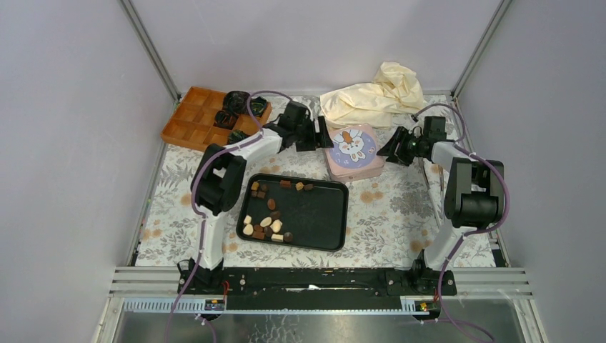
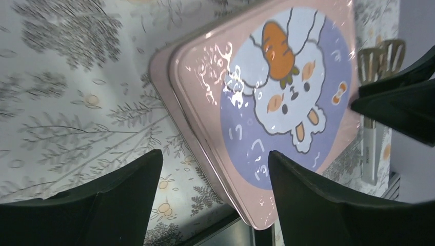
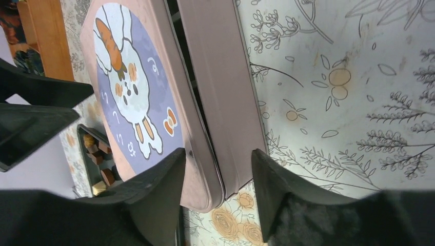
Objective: Pack the chocolate
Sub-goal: Close the box lid on the packing box.
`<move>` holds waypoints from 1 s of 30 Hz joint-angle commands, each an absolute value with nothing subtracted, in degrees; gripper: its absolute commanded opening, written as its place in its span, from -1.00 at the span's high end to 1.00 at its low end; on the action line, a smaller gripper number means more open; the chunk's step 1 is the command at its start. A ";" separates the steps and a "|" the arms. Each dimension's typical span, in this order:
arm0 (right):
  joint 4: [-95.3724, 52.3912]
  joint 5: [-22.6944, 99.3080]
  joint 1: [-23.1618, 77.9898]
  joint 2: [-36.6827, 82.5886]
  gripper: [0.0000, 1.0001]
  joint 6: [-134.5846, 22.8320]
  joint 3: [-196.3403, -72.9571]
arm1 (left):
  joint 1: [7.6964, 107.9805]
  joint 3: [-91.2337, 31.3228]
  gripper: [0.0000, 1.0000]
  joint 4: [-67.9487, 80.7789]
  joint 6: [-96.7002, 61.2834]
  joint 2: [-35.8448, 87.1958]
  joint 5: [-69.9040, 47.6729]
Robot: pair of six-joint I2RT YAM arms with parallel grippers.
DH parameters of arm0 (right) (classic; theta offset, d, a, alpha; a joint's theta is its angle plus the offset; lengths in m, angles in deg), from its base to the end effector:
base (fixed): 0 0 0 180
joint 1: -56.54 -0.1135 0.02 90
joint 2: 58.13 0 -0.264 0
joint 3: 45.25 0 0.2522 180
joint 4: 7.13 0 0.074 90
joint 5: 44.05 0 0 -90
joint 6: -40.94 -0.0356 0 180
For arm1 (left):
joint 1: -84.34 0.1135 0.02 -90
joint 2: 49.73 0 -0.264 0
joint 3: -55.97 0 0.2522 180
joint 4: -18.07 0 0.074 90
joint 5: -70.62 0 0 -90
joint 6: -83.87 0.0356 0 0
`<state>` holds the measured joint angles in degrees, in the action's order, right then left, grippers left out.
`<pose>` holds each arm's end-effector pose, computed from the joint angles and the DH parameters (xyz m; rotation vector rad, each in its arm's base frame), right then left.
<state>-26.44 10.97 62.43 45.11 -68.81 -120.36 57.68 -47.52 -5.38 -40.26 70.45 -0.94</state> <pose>0.3728 -0.0179 0.1756 0.2400 2.3531 0.8447 0.4210 -0.2239 0.1998 0.0243 2.4002 -0.8980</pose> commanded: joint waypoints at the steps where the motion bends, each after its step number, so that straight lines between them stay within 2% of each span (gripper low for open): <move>1: -29.94 12.40 61.73 46.03 -0.03 -64.63 -124.24 | 56.04 -48.98 -0.68 -7.48 -39.94 73.50 -0.80; 6: -32.19 14.52 61.64 45.87 0.22 -62.87 -125.29 | 54.90 -50.96 -0.72 -8.80 -40.12 75.79 -0.59; 9: -33.39 14.82 61.48 46.00 0.28 -61.54 -125.69 | 54.17 -52.03 -0.72 -9.79 -40.28 76.83 -0.95; 18: -36.65 15.69 60.81 45.13 0.26 -54.70 -128.67 | 53.86 -52.13 -0.68 -14.70 -39.16 79.70 -3.75; 22: -38.06 15.50 60.92 43.51 0.08 -47.85 -132.08 | 53.88 -50.88 -0.67 -14.85 -38.78 79.86 -3.93; 26: -39.77 9.28 60.89 41.37 -0.10 -37.73 -136.39 | 53.88 -50.65 -0.66 -14.91 -38.57 79.91 -3.88; 28: -43.11 2.15 60.59 41.25 -0.08 -31.61 -139.17 | 53.91 -50.71 -0.66 -14.94 -38.49 79.91 -3.91; 30: -50.35 0.56 58.72 42.52 0.12 -24.49 -142.66 | 53.84 -50.84 -0.66 -14.91 -38.48 79.93 -3.76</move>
<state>-40.60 9.39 61.05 45.38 -40.55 -135.52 54.16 -52.48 -9.97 -40.67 77.42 -1.03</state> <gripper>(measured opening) 0.522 0.837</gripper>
